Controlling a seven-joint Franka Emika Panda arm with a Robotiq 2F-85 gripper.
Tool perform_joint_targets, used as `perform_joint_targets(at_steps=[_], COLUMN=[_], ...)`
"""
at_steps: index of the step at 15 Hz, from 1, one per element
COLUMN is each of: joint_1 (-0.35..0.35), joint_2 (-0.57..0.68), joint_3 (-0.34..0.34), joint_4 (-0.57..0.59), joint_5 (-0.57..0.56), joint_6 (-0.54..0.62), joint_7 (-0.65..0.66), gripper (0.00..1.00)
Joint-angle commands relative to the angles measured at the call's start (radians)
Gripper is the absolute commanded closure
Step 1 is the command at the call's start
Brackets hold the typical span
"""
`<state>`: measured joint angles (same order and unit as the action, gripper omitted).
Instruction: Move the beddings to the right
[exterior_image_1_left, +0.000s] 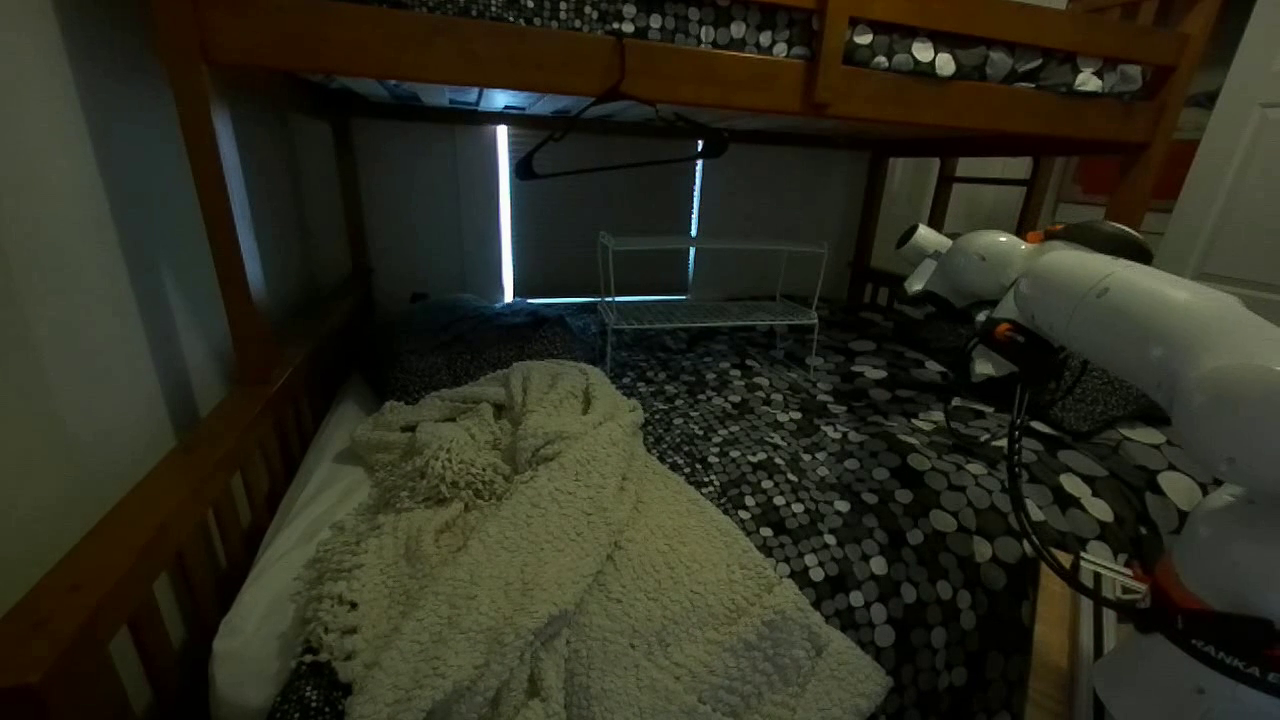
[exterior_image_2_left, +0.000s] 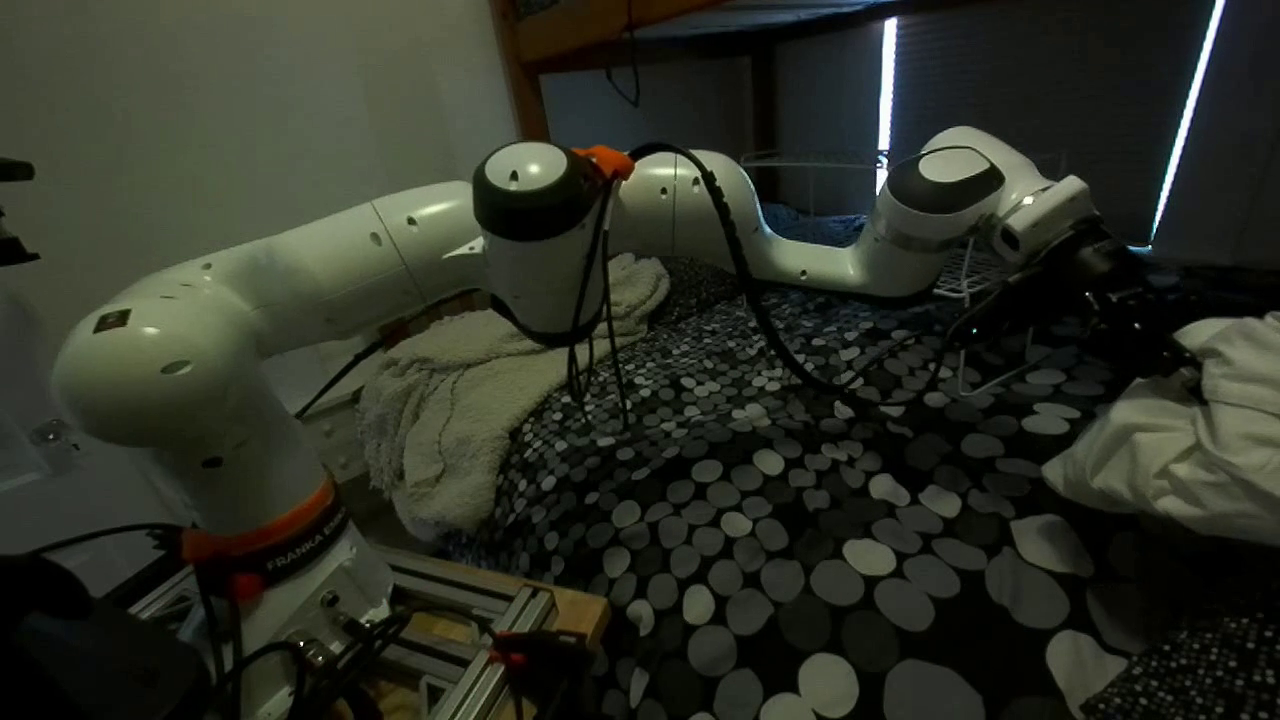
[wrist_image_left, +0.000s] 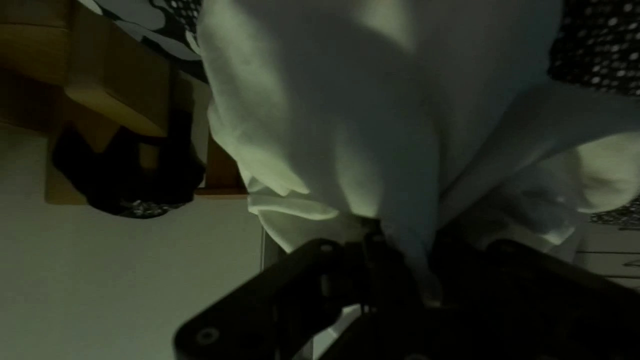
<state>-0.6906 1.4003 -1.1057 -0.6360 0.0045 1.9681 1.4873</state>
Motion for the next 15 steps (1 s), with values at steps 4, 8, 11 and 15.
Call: perform_joint_targets(at_steps=[4, 8, 11, 15], joint_1=[-0.127, -0.152, -0.103, -0.159], joint_2=[0.075, 0.114, 0.09, 0.09], joint_3=[0.096, 0.131, 0.142, 0.258], joint_4=[0.185, 0.236, 0.13, 0.247], joint_5=[-0.194, -0.278, -0.293, -0.276], joint_6=[-0.054, -0.087, -0.008, 0.047], joint_7=[0.125, 0.124, 0.094, -0.092], gripper=[0.97, 0.97, 0.57, 0.27])
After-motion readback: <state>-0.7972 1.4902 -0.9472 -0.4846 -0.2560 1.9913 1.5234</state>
